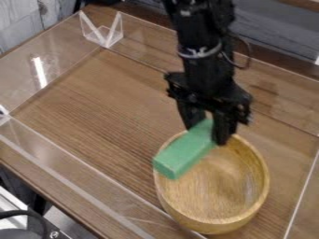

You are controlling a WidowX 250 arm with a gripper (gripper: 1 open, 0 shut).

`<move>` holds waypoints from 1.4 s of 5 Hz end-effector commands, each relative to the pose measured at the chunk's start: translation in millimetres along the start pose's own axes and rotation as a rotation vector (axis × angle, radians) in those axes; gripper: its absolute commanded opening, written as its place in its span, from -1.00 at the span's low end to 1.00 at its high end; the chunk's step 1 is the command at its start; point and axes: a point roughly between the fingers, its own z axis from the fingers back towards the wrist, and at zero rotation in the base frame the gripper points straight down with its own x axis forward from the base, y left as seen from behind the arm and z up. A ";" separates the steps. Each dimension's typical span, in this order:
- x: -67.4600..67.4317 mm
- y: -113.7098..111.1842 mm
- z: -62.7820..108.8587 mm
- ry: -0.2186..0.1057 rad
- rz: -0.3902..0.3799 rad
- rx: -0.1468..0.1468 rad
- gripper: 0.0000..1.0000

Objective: Put the green block in the brown bowl

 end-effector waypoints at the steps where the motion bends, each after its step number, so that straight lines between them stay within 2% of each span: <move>1: -3.8 -21.6 1.6 -0.046 -0.031 0.010 -1.00; 4: -3.9 -9.2 12.1 -0.059 0.022 0.000 -1.00; 7: -2.4 -1.5 10.8 -0.053 0.049 -0.015 -1.00</move>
